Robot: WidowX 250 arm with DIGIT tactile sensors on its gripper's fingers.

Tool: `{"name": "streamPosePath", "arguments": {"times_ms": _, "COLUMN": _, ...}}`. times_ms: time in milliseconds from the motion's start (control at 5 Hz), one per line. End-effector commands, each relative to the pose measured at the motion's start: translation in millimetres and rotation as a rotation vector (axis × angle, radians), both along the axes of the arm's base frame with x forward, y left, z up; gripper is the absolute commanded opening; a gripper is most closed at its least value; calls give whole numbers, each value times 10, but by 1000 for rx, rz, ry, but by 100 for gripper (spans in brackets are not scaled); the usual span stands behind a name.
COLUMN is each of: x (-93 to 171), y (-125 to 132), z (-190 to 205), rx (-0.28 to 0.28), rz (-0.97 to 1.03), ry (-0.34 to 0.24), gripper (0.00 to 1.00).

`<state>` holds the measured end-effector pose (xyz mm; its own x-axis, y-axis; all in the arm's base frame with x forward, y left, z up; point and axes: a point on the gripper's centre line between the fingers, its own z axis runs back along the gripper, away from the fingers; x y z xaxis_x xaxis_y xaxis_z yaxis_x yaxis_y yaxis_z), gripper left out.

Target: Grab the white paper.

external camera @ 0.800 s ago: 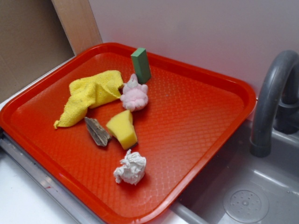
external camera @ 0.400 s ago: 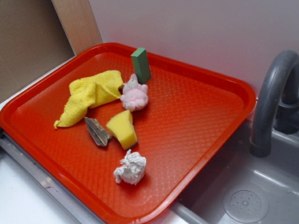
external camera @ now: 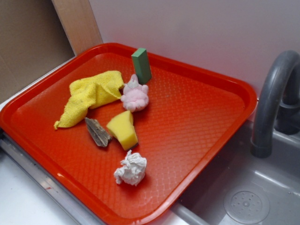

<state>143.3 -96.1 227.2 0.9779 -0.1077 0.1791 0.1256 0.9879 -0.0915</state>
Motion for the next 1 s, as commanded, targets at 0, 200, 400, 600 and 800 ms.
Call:
{"name": "streamPosePath", "arguments": {"times_ms": 0, "x": 102, "y": -584, "z": 84, "rx": -110, "rz": -130, "ry": -55, "gripper": 100}}
{"name": "streamPosePath", "arguments": {"times_ms": 200, "x": 7, "y": -821, "z": 65, "rx": -139, "rz": -213, "ry": -55, "gripper": 100}}
{"name": "streamPosePath", "arguments": {"times_ms": 400, "x": -45, "y": -1005, "z": -16, "rx": -145, "rz": -294, "ry": -44, "gripper": 100}}
{"name": "streamPosePath", "arguments": {"times_ms": 600, "x": -57, "y": -1169, "z": -157, "rx": -122, "rz": -360, "ry": -44, "gripper": 100}}
{"name": "streamPosePath", "arguments": {"times_ms": 800, "x": -47, "y": -1391, "z": -299, "rx": -164, "rz": -450, "ry": -37, "gripper": 100}}
